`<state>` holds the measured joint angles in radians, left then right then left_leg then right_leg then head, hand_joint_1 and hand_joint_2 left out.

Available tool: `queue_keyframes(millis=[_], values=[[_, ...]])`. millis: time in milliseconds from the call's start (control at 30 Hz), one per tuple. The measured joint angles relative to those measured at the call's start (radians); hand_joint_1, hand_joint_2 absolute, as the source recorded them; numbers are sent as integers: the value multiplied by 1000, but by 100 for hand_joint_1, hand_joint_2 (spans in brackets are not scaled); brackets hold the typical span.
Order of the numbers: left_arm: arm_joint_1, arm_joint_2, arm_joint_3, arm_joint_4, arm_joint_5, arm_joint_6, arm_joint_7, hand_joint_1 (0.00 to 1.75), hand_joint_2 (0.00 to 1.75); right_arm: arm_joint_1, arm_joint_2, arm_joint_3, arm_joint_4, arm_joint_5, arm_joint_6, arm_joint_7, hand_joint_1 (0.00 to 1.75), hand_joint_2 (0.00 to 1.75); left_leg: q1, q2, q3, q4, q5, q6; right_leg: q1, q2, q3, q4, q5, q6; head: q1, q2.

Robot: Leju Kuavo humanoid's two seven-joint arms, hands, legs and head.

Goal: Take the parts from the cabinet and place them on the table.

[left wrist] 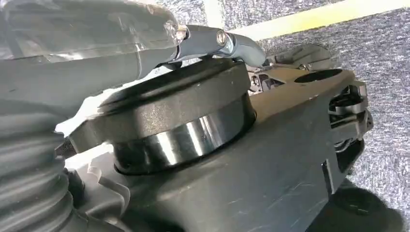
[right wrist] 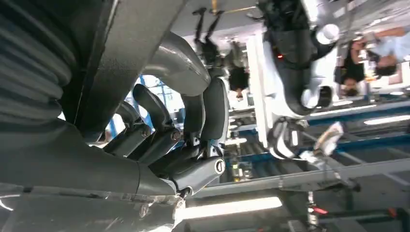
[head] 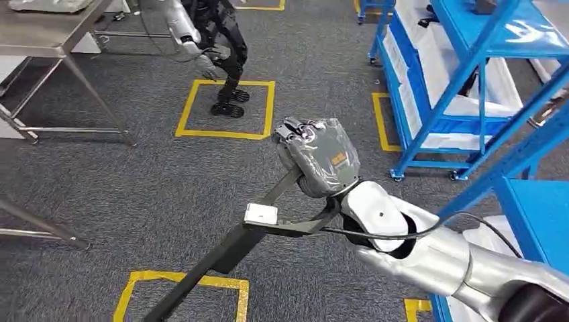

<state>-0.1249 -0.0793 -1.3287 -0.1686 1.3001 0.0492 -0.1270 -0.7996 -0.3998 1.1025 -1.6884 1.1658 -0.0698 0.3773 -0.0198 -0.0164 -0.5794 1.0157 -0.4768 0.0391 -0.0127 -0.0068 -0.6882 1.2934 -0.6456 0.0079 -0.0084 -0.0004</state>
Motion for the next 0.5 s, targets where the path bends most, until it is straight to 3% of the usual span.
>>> queue_keyframes(millis=[33,67,100,133,167,200,233,300,333,367,400,433,500], values=[[0,-1,0,-1,0,0,1,0,175,6,0,0,0,0,0,0,175,175,-1,-11,-1,1,0,1,0,2,-21,41,-4,-1,3,0],[1,-2,0,-1,0,0,2,0,175,9,0,0,0,0,0,0,175,175,-2,-23,-1,2,0,1,0,2,-21,37,14,-2,5,0],[1,-3,0,-1,0,0,2,0,175,9,0,0,0,0,0,-1,175,175,-2,-36,-1,5,0,1,0,4,-1,-10,52,-6,8,0],[0,-4,0,-1,0,0,3,0,175,7,0,0,0,1,0,-1,175,175,-1,-51,0,9,0,0,0,11,38,-96,103,-11,11,0],[-1,-5,0,-2,0,0,3,0,175,5,0,0,0,1,0,-1,175,175,-1,-62,-1,12,-1,-1,0,33,77,-182,147,-15,15,0],[-2,-8,0,-2,0,0,3,0,175,4,0,0,0,1,0,-1,175,175,2,-68,-8,15,-2,-4,-2,85,95,-225,140,-17,15,0],[-4,-8,0,-2,0,0,3,0,175,3,0,0,0,1,1,-1,175,175,-1,-81,-17,26,-3,-8,-4,84,99,-251,145,-11,14,0],[-5,-8,0,-2,-1,0,3,0,175,3,0,0,0,1,1,-1,175,175,8,-99,-23,21,3,-18,2,65,98,-245,145,-13,11,0],[-5,-8,0,-2,-1,0,3,0,175,1,0,0,0,1,1,-1,175,175,10,-112,-23,17,7,-25,3,52,100,-247,146,-17,11,0],[-6,-6,0,-1,-1,0,2,0,175,-1,0,0,0,1,1,-1,175,175,3,-116,-25,22,2,-31,-7,34,106,-262,152,-25,14,0],[-5,-8,0,-2,-2,0,3,0,175,-2,2,0,0,1,0,-1,175,175,-3,-64,-28,45,-18,-37,-5,22,110,-268,155,-29,9,0],[-6,-7,0,-1,-1,0,2,0,175,-4,2,0,-3,0,0,-2,175,175,-1,-30,-50,92,-51,-43,-5,12,111,-269,155,-32,-8,0],[-7,-6,0,-1,-1,0,2,0,175,-3,2,0,-3,0,0,-2,175,175,3,-12,-112,236,-119,-52,-3,-17,112,-268,153,-35,-15,0]])
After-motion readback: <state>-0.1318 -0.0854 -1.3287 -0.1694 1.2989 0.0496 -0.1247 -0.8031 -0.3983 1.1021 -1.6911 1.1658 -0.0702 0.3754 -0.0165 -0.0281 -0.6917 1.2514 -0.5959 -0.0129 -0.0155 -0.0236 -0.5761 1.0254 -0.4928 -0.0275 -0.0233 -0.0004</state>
